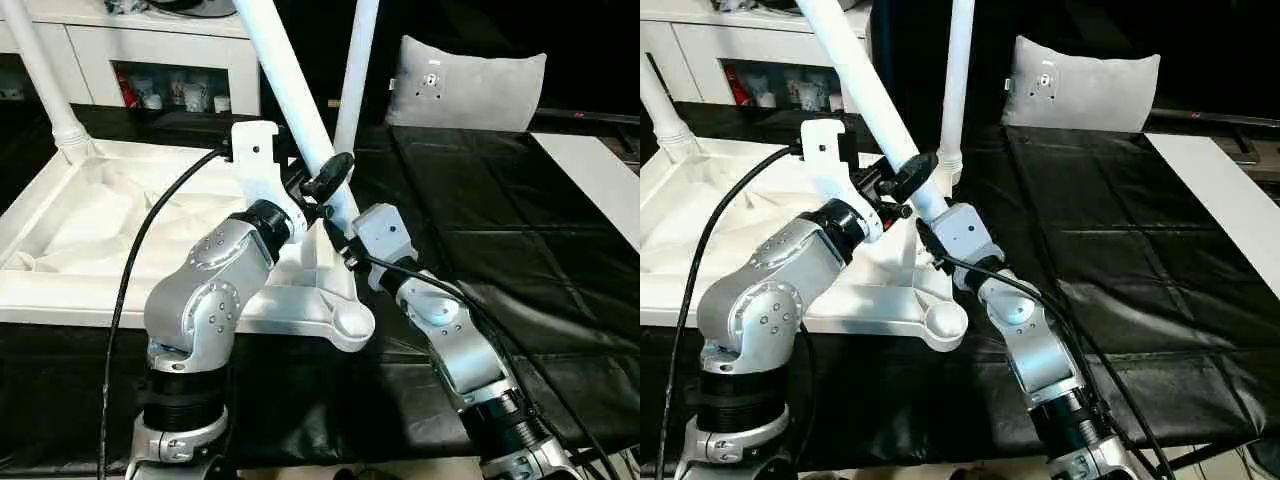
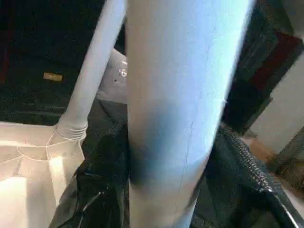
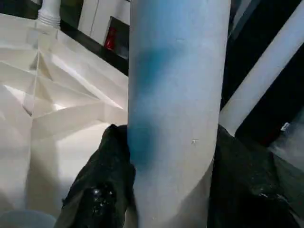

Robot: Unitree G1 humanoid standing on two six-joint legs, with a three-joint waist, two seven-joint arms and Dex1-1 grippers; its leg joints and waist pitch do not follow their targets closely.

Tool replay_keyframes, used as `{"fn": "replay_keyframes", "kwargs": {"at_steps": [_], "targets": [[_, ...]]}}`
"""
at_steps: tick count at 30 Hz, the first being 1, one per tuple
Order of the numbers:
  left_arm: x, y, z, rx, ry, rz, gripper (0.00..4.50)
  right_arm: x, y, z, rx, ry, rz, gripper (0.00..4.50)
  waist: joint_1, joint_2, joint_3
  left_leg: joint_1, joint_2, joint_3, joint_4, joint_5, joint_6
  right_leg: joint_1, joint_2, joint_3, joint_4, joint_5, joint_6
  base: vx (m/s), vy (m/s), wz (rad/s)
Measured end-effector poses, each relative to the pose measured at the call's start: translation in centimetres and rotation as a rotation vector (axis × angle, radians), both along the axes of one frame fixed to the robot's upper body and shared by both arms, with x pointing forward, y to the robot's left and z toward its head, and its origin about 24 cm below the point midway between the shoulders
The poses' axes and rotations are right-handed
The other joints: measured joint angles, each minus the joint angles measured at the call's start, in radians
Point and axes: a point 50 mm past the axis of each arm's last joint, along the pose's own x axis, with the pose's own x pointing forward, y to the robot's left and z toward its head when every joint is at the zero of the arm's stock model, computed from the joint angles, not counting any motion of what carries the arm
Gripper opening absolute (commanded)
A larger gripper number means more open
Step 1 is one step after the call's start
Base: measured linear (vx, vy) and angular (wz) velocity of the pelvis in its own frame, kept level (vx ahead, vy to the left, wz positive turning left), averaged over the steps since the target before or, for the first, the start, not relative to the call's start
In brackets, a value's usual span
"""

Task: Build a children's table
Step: Pick table leg

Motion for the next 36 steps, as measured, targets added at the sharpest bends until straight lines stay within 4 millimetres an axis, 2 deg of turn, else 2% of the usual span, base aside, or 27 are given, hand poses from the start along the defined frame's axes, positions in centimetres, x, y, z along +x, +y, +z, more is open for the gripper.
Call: {"fn": "replay_keyframes", "kwargs": {"at_steps": [16, 18, 20, 23, 36], "targets": [[0.29, 0.39, -0.19, -0.058, 0.016, 0.027, 2.34, 0.12, 0.26, 0.06, 0.001, 0.0, 0.013, 1.88, 0.001, 0.0, 0.0, 0.0, 0.0, 0.0, 0.0, 0.0, 0.0, 0.0, 0.0, 0.0, 0.0, 0.0, 0.0, 0.0, 0.0, 0.0], [0.35, 0.55, -0.04, -0.017, -0.02, 0.036, 2.34, 0.1, 0.32, 0.05, -0.001, 0.002, 0.02, 1.88, 0.0, 0.0, 0.0, 0.0, 0.0, 0.0, 0.0, 0.0, 0.0, 0.0, 0.0, 0.0, 0.0, 0.0, 0.0, 0.0, 0.0, 0.0], [0.35, 0.72, 0.26, 0.126, -0.115, 0.035, 2.06, 0.11, 0.45, 0.15, 0.011, 0.004, 0.024, 1.88, 0.001, 0.0, 0.0, 0.001, 0.0, 0.0, 0.0, 0.0, 0.0, 0.0, 0.0, 0.0, 0.001, 0.0, 0.0, 0.0, 0.0, 0.0], [0.14, 0.29, 0.56, 0.222, -0.204, 0.011, 1.95, 0.15, 0.57, 0.28, 0.05, 0.013, 0.023, 1.88, 0.001, 0.0, 0.0, 0.001, 0.0, 0.0, 0.0, 0.0, 0.0, 0.0, 0.0, 0.001, 0.001, 0.001, 0.0, 0.0, 0.0, 0.0], [-0.13, 0.13, 0.56, 0.272, -0.268, -0.005, 1.86, 0.14, 0.63, 0.31, 0.074, 0.023, 0.028, 1.88, 0.0, 0.0, 0.0, 0.003, 0.0, 0.0, 0.002, 0.0, 0.0, 0.001, 0.0, 0.002, 0.004, 0.001, -0.001, 0.0, 0.0, 0.0]]}}
